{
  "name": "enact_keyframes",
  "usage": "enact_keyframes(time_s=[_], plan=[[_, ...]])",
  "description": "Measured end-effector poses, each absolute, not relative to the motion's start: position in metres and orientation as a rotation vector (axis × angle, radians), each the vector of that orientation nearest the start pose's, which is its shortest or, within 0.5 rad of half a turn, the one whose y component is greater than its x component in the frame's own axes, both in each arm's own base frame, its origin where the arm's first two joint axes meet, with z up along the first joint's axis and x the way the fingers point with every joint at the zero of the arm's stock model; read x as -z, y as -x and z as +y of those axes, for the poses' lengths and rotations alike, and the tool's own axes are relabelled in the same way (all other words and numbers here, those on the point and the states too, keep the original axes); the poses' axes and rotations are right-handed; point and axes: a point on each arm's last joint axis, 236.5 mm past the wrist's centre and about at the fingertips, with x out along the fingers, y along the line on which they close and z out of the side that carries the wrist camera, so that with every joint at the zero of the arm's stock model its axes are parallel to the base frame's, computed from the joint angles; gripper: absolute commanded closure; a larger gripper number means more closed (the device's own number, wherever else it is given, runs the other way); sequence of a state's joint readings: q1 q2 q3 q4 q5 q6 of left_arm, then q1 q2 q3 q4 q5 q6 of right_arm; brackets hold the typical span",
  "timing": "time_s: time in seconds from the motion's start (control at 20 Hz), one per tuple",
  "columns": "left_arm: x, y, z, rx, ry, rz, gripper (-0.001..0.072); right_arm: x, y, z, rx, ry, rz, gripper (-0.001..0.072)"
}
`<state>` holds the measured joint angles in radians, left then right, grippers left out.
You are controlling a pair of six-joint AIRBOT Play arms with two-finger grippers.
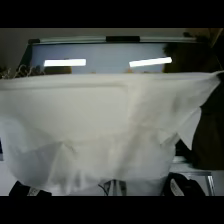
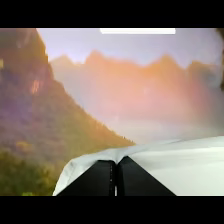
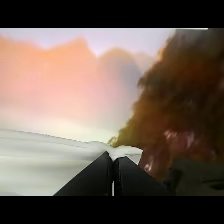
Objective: Fold the shirts.
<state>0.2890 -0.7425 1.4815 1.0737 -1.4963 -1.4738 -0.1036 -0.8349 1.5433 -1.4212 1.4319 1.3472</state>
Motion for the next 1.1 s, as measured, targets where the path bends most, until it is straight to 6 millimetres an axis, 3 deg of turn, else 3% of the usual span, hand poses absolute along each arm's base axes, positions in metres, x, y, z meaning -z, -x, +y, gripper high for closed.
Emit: enact_keyframes(time_s=[0.1, 0.25, 0.35, 0.55, 0.65, 0.8, 0.95, 1.1], plan=[[-0.234, -0.31, -0.03, 0.224, 0.284, 0.815, 0.0683, -0.222, -0.352, 0.004, -0.139, 0.053, 0.84, 0.0649], [-0.156, -0.369, -0.027, 0.217, 0.341, 0.918, 0.0681, -0.149, -0.423, 0.006, -0.147, -0.045, 0.903, 0.0649], [-0.122, -0.412, -0.023, 0.195, 0.365, 0.924, 0.0681, -0.116, -0.468, 0.009, -0.144, -0.13, 0.881, 0.0649], [-0.081, -0.493, -0.021, 0.174, 0.474, 0.876, 0.0681, -0.069, -0.541, 0.02, -0.126, -0.344, 0.776, 0.0649], [-0.059, -0.523, -0.024, 0.173, 0.55, 0.873, 0.0681, -0.047, -0.564, 0.026, -0.109, -0.406, 0.745, 0.0649], [-0.016, -0.546, -0.028, 0.16, 0.623, 0.909, 0.0681, -0.009, -0.584, 0.039, -0.092, -0.446, 0.736, 0.0648], [0.013, -0.554, -0.032, 0.157, 0.654, 0.943, 0.0681, 0.009, -0.595, 0.049, -0.08, -0.455, 0.718, 0.0649], [0.021, -0.553, -0.037, 0.194, 0.626, 0.965, 0.0682, 0.014, -0.596, 0.05, -0.077, -0.463, 0.717, 0.0648]])
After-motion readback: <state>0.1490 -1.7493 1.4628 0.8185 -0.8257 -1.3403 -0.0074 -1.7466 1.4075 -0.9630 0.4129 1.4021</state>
